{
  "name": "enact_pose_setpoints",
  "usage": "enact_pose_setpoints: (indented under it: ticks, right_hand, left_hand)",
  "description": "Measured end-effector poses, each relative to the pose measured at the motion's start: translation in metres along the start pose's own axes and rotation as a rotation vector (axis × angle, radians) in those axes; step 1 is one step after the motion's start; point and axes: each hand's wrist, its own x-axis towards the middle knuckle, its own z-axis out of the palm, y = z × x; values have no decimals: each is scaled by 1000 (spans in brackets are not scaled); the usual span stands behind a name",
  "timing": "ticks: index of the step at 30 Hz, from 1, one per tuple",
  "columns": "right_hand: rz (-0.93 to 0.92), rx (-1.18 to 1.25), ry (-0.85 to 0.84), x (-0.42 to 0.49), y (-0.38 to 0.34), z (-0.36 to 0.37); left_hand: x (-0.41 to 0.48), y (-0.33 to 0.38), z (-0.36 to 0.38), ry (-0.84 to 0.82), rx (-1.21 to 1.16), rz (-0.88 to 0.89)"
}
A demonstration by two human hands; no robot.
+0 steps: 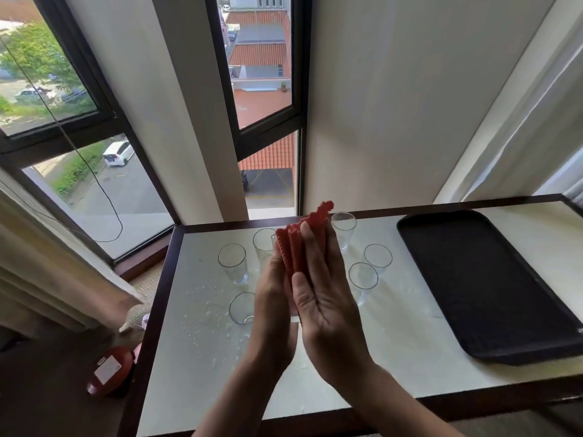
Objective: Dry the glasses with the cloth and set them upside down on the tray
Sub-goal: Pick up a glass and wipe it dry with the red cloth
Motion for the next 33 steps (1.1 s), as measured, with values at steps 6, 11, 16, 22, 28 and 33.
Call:
enact_pose_setpoints:
  ticks: [6,11,16,22,28,33]
  right_hand:
    - [224,468,51,35,13,-10]
    - [118,197,59,6,3,-4]
    - [0,10,23,1,5,-8]
    - [182,315,0,16,7,-17]
    - [-43,182,-32,-17,-2,-7]
    - [201,434,-37,20,11,-13]
  left_hand:
    - [-7,-4,3,5,121,24]
    - [-5,-5,3,12,75,-3]
    - [-3,-3,2,77,72,57]
    - [-12,-5,10,13,215,67]
    - [-9,4,7,13,95,105]
    - [-10,-3,10,47,146,141]
